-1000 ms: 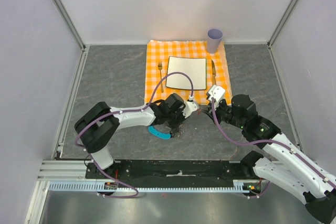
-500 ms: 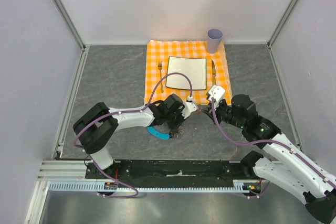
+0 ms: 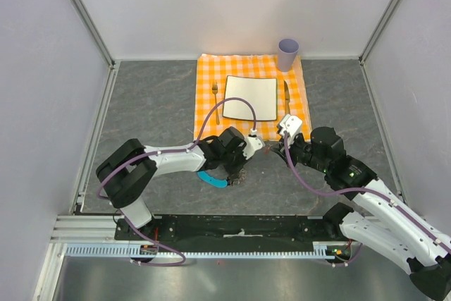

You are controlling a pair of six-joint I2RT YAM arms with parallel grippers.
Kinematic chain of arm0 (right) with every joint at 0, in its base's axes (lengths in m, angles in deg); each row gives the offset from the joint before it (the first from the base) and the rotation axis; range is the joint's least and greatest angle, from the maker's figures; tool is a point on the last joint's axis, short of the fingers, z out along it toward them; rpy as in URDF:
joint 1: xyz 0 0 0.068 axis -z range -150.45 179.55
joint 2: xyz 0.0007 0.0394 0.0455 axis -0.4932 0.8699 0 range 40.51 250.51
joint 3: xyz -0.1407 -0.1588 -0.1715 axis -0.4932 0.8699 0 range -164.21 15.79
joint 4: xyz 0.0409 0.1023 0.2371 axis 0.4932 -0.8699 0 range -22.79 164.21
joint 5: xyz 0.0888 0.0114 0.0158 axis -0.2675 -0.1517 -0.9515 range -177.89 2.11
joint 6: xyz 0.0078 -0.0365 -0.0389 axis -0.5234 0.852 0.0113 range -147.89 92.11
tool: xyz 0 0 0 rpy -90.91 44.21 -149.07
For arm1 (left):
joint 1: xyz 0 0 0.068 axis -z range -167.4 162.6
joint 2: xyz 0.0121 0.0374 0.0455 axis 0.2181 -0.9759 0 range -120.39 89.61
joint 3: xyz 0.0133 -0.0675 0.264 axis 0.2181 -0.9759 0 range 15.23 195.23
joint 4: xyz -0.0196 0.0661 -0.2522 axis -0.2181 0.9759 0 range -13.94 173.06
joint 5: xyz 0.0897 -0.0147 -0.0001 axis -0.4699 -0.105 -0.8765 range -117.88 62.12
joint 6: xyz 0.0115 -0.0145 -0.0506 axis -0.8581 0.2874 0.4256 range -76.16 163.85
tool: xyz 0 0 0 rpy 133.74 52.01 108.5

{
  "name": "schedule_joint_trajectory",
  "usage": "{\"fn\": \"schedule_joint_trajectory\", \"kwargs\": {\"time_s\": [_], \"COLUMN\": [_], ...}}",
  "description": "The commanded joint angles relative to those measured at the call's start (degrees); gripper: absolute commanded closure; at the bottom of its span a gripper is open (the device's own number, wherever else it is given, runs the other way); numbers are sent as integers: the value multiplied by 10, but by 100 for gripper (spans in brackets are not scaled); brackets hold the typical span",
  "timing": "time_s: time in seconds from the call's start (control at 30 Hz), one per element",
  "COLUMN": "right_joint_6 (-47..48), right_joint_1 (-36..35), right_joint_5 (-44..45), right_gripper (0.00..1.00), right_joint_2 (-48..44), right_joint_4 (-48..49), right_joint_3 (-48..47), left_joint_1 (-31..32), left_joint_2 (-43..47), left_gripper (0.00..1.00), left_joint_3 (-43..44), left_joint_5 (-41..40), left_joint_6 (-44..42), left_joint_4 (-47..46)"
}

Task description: Put the keys on the keyring

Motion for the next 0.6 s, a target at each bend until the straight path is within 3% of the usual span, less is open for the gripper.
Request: {"fn": "schedule_joint_trajectory", "kwargs": {"time_s": [0.0, 0.57], "right_joint_6": [-7, -7], "right_joint_1": [-2, -2], "right_joint_5": [-4, -4], "right_gripper": [100, 100], "right_joint_2": [-4, -5], "right_joint_4": [27, 27], "right_joint_3": [1, 3], "left_joint_1": [2, 2], "left_joint_2": [26, 22], "left_gripper": [75, 77], "left_joint_3": [-8, -18], "left_joint_5": [-21, -6], "left_joint_6": [18, 33], "left_joint_4": [-16, -29]}}
